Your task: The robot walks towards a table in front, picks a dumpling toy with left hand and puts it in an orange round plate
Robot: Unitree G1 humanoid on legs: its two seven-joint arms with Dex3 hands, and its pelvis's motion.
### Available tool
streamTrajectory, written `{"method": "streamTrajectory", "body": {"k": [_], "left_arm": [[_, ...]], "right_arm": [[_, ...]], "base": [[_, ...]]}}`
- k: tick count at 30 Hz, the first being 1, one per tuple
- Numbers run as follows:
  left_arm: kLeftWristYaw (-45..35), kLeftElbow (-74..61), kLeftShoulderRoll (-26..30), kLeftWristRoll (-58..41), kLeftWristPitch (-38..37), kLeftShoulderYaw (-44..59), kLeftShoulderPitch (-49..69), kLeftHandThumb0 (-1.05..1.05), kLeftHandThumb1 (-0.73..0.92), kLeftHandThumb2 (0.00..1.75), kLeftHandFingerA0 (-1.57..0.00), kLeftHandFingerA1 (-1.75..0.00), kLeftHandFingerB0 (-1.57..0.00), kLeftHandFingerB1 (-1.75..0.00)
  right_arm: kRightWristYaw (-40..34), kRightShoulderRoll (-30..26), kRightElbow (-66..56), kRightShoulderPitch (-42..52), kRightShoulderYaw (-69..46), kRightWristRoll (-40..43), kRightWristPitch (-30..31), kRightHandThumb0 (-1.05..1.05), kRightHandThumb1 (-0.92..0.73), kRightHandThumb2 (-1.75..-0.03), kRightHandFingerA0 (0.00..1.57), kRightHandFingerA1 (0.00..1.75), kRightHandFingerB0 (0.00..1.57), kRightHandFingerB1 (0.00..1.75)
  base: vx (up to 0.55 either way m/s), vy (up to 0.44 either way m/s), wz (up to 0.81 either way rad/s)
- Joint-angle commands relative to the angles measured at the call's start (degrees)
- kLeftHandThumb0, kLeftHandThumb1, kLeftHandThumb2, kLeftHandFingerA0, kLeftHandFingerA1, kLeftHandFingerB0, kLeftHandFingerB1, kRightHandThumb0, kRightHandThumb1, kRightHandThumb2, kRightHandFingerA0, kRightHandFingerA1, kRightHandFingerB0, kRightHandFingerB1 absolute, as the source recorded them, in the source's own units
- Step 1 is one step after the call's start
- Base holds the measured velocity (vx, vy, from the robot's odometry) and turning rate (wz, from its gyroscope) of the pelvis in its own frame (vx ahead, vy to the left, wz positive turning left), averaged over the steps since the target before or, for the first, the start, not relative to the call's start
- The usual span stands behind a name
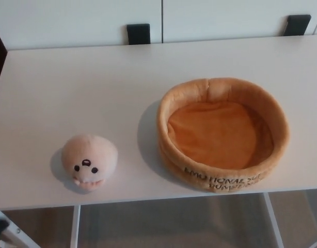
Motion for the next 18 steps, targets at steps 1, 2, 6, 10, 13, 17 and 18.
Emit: {"method": "streamTrajectory", "body": {"k": [1,2,6,10,13,17,18], "left_arm": [[-13.6,-16.5,9.3,7.0,28.5,-11.0,-24.0,-0.55,0.43,0.53,-0.03,-0.29,-0.01,-0.26],[-14.8,-15.4,8.6,10.0,29.8,-13.3,-26.2,-0.55,0.43,0.53,-0.03,-0.29,-0.01,-0.26],[-17.9,-9.2,5.7,18.8,31.0,-20.7,-33.4,-0.58,0.35,0.77,0.00,-0.27,0.00,-0.23],[-20.4,-4.6,3.7,22.7,34.9,-26.5,-38.7,-0.65,0.33,0.67,0.00,-0.21,0.00,-0.22],[-21.4,-0.3,1.9,25.7,37.0,-30.5,-42.8,-0.58,0.35,0.77,0.00,-0.19,0.00,-0.22],[-22.5,2.3,1.8,29.1,37.9,-34.3,-43.6,-0.67,0.40,0.79,0.00,-0.10,0.00,-0.13],[-22.6,2.2,1.8,29.1,38.1,-34.6,-43.4,-0.67,0.40,0.79,0.00,-0.10,0.00,-0.13]], "right_arm": [[-1.6,-0.1,0.2,0.2,-0.9,0.6,0.1,-0.44,-0.75,-0.62,0.50,0.39,0.28,0.30],[-1.6,-0.2,0.2,0.4,-0.6,0.2,-0.2,-0.44,-0.75,-0.62,0.50,0.39,0.28,0.30],[-1.6,-0.2,0.4,-0.2,-0.4,0.0,-0.2,-0.45,-0.73,-0.61,0.51,0.41,0.29,0.30],[-1.3,-0.2,0.3,-0.7,-1.3,0.9,0.2,-0.44,-0.73,-0.61,0.53,0.41,0.29,0.31],[-1.8,-0.2,0.8,-1.7,-1.5,0.9,0.2,-0.45,-0.73,-0.62,0.54,0.41,0.28,0.30],[-1.6,-0.5,0.7,-1.9,-1.1,0.5,0.4,-0.45,-0.73,-0.62,0.49,0.39,0.29,0.30],[-1.5,-0.5,0.6,-1.9,-1.1,0.5,0.5,-0.45,-0.73,-0.62,0.49,0.39,0.29,0.30]], "base": [[0.00,0.000,0.00],[0.00,0.000,0.00],[0.00,0.000,0.00],[0.00,0.000,0.00],[0.00,0.000,0.00],[0.00,0.000,0.00],[0.00,0.000,0.00]]}}
